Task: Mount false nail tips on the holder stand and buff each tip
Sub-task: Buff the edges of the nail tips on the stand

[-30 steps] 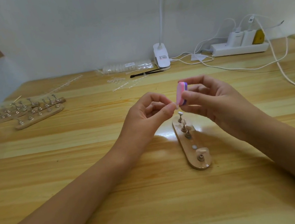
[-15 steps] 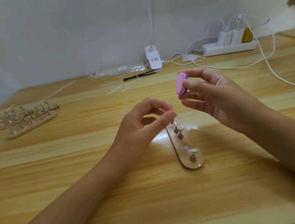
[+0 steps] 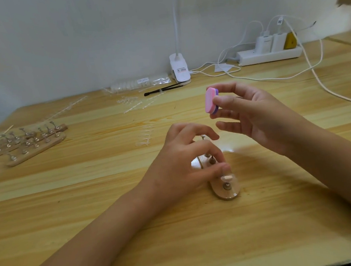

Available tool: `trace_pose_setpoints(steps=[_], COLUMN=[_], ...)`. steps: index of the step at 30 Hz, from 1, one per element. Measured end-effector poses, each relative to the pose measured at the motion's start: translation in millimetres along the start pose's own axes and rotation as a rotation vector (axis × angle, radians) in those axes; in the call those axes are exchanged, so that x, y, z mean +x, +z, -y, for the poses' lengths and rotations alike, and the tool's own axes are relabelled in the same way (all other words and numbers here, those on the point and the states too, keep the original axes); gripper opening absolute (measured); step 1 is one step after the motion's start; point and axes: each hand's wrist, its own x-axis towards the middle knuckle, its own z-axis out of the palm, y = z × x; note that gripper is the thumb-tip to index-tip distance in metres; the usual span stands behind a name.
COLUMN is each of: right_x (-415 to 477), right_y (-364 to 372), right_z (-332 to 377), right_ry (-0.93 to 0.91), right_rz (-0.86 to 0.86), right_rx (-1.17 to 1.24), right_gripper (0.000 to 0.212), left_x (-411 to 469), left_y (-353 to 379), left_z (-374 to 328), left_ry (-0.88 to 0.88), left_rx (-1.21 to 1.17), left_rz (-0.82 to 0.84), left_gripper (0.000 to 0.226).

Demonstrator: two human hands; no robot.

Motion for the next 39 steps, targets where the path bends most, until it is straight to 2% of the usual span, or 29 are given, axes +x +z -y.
trace_pose_setpoints(steps=[7, 11, 15, 19, 24, 30, 39], right_x=[0, 0, -1, 0, 0, 0, 0], right_y=[-3, -3, -4, -3, -3, -3, -5], right_z=[1, 2, 2, 2, 1, 1, 1], right_ry=[-0.012, -0.02, -0.023, -0.021, -0.025, -0.024, -0.032], right_rz=[-0.002, 0.002, 0.002, -0.005, -0.009, -0.014, -0.02], right_rx=[-0.002, -0.012, -0.015, -0.041, -0.057, -0.071, -0.079], right_gripper=[0.038, 0.04, 0.039, 0.037, 0.038, 0.04, 0.036], left_x=[-6, -7, -6, -2, 2, 3, -3], left_y=[-12, -11, -9, -6, 0, 1, -12], left_z=[5, 5, 10, 13, 10, 9, 11], left_ry=[0.125, 0.182, 0.203, 0.296, 0.398, 0.384, 0.389], left_rx=[0.119, 0.173, 0.236, 0.366, 0.463, 0.415, 0.361], left_rz=[0.007, 0.07, 0.033, -0.045, -0.051, -0.072, -0.017], left_gripper=[0.027, 0.033, 0.026, 0.016, 0.009, 0.007, 0.007])
